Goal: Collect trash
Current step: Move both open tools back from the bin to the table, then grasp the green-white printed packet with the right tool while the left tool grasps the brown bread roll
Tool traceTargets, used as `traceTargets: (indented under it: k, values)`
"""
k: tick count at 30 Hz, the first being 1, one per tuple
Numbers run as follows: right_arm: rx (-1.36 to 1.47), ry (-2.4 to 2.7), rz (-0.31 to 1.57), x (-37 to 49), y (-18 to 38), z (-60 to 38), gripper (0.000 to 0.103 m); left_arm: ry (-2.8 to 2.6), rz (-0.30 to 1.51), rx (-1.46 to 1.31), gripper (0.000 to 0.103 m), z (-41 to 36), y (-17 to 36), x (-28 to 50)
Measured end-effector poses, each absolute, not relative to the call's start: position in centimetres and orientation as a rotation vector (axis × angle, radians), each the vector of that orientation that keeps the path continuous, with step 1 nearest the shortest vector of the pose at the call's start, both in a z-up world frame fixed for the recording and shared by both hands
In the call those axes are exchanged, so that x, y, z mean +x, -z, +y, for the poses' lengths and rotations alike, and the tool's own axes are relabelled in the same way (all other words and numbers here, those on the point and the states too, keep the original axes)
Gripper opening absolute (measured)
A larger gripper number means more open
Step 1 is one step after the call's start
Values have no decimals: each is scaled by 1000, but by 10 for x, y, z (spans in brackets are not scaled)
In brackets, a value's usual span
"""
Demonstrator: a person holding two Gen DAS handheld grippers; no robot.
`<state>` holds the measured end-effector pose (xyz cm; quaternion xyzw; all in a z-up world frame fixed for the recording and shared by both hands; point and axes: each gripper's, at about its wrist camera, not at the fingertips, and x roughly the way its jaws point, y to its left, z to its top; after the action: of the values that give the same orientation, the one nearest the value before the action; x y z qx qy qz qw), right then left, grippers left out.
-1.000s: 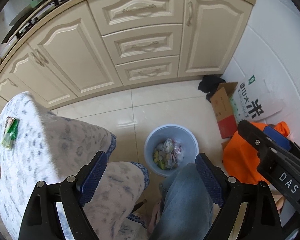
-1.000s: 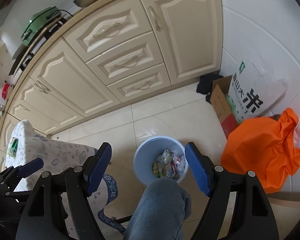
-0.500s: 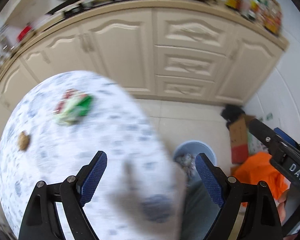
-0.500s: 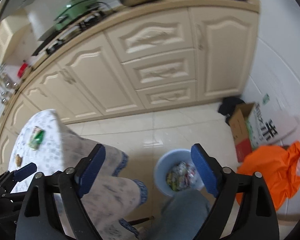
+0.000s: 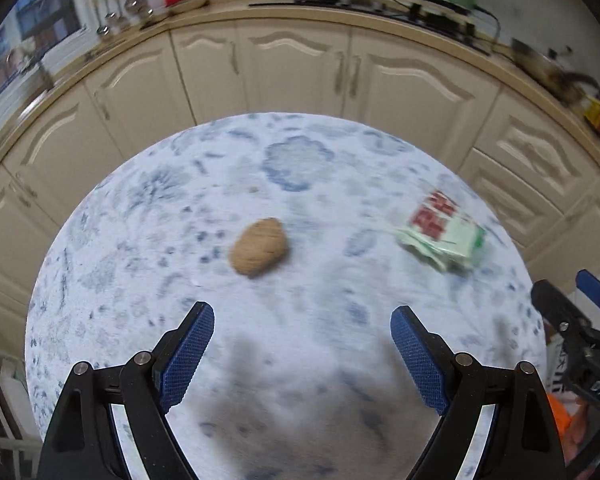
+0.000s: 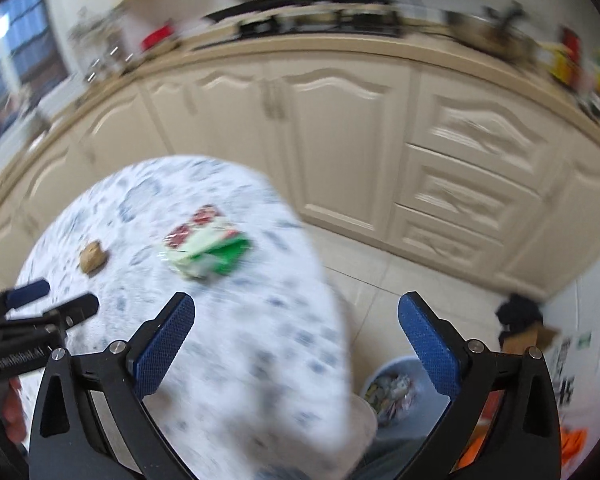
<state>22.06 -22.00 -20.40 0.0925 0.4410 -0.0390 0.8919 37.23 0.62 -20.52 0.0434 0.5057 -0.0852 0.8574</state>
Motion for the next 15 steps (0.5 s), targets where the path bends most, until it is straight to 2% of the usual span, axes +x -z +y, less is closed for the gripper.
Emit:
traceTargets:
  k: [13,15]
  values:
    - [30,10,1062,302,252,-157,103,194,1104,22,87,54,241,433]
    - [50,9,1017,301,253,-158,103,220,1089,-1,88,54,243,438]
